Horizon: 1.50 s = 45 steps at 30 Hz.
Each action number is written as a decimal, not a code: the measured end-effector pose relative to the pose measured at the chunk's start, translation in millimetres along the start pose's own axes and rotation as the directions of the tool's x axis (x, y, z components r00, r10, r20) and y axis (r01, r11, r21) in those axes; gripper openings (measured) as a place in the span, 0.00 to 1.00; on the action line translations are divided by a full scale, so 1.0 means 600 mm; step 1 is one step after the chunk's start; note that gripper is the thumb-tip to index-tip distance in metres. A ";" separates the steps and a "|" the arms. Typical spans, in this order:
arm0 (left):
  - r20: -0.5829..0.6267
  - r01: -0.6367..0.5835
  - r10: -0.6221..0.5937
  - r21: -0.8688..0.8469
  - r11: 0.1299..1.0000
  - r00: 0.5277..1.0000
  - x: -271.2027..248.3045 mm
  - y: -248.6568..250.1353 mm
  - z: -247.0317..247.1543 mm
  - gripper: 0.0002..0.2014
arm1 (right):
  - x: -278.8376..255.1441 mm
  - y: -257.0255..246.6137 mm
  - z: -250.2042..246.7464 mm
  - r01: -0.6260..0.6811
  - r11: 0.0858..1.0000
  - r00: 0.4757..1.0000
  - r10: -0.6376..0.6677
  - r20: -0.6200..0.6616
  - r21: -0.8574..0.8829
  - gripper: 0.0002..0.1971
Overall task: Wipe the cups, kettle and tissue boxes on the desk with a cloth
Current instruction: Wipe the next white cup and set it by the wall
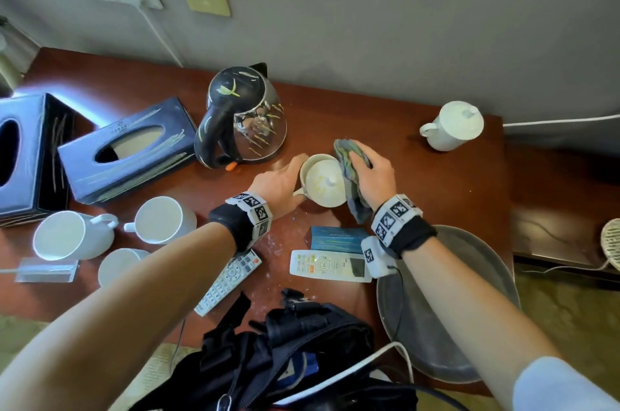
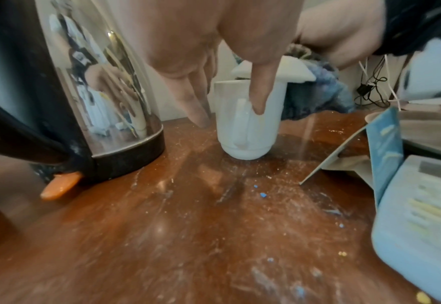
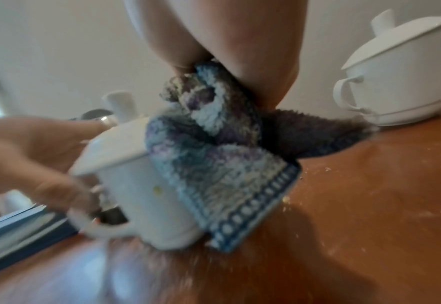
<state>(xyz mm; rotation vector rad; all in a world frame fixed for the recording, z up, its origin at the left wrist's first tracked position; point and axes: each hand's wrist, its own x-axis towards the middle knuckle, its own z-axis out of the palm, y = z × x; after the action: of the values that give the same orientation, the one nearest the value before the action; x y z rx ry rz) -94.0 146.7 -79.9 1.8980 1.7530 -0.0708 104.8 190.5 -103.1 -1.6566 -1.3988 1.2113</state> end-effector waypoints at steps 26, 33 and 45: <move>0.016 0.099 -0.098 -0.214 0.972 0.995 0.012 0.032 0.004 0.41 | -0.001 -0.003 0.040 0.015 0.997 0.996 -0.009 0.083 -0.076 0.16; 0.019 0.118 -0.116 -0.160 0.980 0.993 0.013 0.034 0.006 0.40 | -0.017 -0.011 0.029 0.002 0.996 0.996 0.006 0.094 -0.089 0.17; 0.051 -0.037 0.051 -0.239 0.970 0.997 0.031 -0.002 -0.011 0.50 | 0.019 -0.028 0.002 0.002 0.987 0.994 0.015 0.104 -0.159 0.18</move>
<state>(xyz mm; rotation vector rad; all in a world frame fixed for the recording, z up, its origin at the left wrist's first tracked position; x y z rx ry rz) -94.7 166.1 -82.2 1.7428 1.6026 0.0967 97.4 205.1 -91.4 -1.7273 -1.5922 1.2341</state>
